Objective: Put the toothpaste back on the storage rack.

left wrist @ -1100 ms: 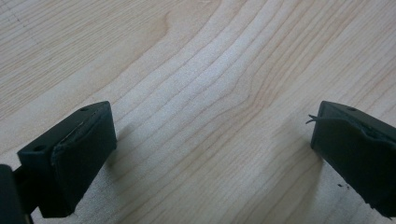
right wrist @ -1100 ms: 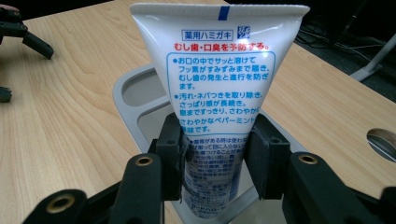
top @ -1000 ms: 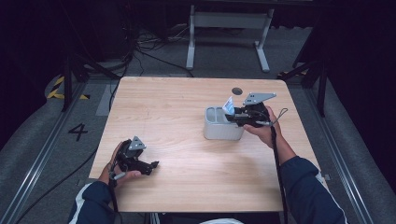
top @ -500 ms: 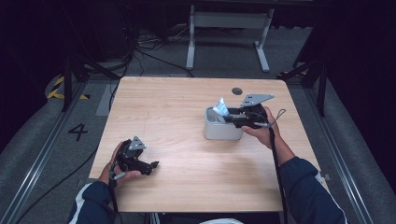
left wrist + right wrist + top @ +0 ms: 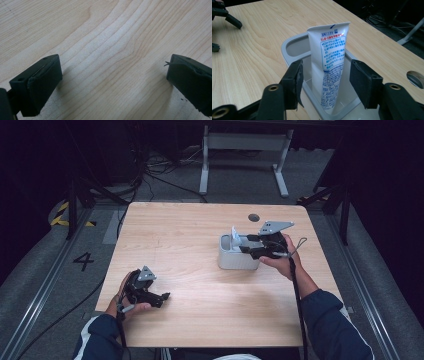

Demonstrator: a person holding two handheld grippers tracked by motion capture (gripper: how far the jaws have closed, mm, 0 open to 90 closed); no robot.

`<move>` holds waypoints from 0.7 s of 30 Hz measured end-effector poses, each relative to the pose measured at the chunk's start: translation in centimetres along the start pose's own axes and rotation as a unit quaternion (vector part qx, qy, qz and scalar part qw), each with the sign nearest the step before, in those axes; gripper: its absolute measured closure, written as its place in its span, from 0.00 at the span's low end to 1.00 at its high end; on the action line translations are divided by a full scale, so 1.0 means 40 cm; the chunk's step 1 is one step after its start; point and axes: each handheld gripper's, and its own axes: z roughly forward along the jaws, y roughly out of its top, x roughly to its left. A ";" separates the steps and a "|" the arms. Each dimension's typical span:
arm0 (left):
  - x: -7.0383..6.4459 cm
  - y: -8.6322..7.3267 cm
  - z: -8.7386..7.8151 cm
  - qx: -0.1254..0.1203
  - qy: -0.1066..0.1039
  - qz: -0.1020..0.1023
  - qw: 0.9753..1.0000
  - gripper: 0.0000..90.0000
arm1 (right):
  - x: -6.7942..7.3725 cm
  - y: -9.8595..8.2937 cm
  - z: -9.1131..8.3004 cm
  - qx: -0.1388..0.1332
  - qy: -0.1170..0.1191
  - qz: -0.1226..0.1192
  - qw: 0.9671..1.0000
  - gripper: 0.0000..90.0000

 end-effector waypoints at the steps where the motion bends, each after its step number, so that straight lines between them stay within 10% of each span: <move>1: 0.000 0.000 0.000 0.000 0.000 0.000 1.000 0.00 | 0.004 0.003 -0.004 0.003 -0.003 -0.004 1.000 0.47; 21: 0.000 0.000 0.000 0.000 0.000 0.000 1.000 0.01 | 0.024 -0.014 -0.080 0.012 -0.044 -0.036 0.998 0.30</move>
